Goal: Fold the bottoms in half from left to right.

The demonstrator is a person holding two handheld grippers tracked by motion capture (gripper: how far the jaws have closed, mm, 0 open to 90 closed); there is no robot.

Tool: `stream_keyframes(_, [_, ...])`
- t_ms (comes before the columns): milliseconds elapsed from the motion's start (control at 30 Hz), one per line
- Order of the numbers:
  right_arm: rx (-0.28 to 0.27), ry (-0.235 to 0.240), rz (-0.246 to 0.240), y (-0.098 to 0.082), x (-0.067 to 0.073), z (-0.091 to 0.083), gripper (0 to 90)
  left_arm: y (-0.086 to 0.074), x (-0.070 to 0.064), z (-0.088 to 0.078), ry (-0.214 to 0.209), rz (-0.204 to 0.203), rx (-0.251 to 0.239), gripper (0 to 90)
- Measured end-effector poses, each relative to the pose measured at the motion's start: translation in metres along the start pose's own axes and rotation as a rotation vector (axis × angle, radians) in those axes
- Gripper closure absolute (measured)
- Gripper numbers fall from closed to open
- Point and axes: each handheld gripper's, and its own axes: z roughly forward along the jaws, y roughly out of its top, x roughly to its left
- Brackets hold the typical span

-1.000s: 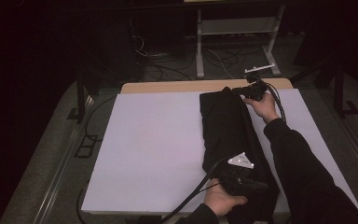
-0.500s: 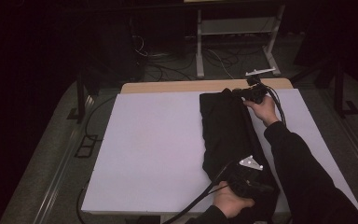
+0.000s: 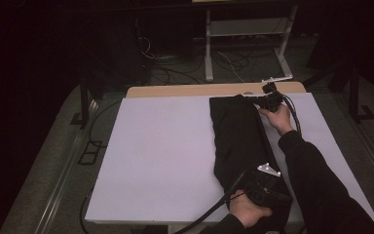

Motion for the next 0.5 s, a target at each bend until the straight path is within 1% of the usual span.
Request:
stream_keyframes(33, [0.001,0.0,0.005,-0.001,-0.001,0.0,87.3,0.0,0.0,0.001,0.003,0.0,0.003,88.9])
stream_keyframes(200, [0.004,-0.005,0.005,-0.004,-0.003,0.002,87.3,0.004,0.0,0.006,0.007,-0.026,0.005,88.8])
stream_keyframes(267, [0.006,-0.005,0.012,-0.005,-0.004,0.003,87.3,0.006,0.0,0.008,0.012,-0.029,0.006,88.7])
stream_keyframes(400, [0.012,-0.008,0.003,-0.006,-0.004,0.004,87.3,0.008,-0.001,0.012,0.014,-0.035,0.009,88.2])
stream_keyframes(467, [0.012,-0.007,0.005,-0.006,-0.005,0.004,87.1,0.008,-0.001,0.013,0.009,-0.04,0.02,87.0])
stream_keyframes(500, [0.015,-0.006,0.006,-0.007,-0.006,0.004,87.0,0.007,-0.001,0.014,0.0,-0.042,0.029,86.2])
